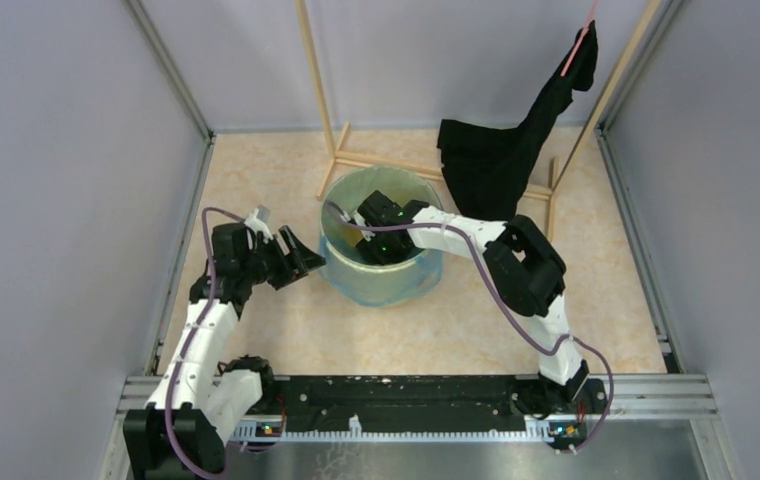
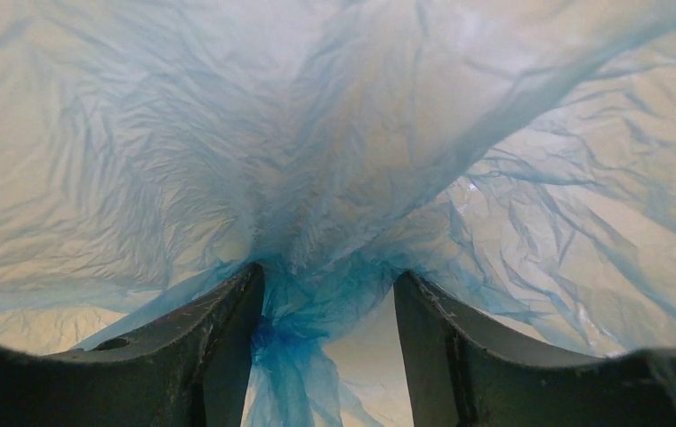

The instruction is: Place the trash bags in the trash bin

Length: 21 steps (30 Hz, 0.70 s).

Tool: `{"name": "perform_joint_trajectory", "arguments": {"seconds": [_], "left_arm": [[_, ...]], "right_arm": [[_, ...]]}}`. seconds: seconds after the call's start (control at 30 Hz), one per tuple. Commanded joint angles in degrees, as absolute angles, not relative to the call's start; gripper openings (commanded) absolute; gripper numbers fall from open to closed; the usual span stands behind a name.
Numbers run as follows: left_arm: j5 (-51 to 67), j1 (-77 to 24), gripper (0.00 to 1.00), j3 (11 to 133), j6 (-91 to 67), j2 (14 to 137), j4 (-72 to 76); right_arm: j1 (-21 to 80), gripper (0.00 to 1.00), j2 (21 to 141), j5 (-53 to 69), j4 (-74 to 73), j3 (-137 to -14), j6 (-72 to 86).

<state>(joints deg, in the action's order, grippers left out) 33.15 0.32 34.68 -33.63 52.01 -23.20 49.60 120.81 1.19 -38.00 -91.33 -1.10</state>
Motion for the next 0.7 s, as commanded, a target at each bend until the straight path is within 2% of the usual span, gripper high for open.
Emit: {"name": "perform_joint_trajectory", "arguments": {"seconds": [0.0,0.47,0.67], "left_arm": [[30.22,0.23,0.75,37.97,-31.19,50.05,-26.12],[28.79,0.21,0.8,40.05,-31.81,44.73,-29.28],[26.81,0.24,0.81,41.23,-30.9,43.35,-30.88]], "right_arm": [[49.92,0.56,124.07,2.9,-35.8,-91.5,-1.37],[50.04,0.72,108.31,2.29,-42.85,-98.0,1.05],[50.09,0.74,103.55,2.97,-45.24,-100.45,2.83]]}}
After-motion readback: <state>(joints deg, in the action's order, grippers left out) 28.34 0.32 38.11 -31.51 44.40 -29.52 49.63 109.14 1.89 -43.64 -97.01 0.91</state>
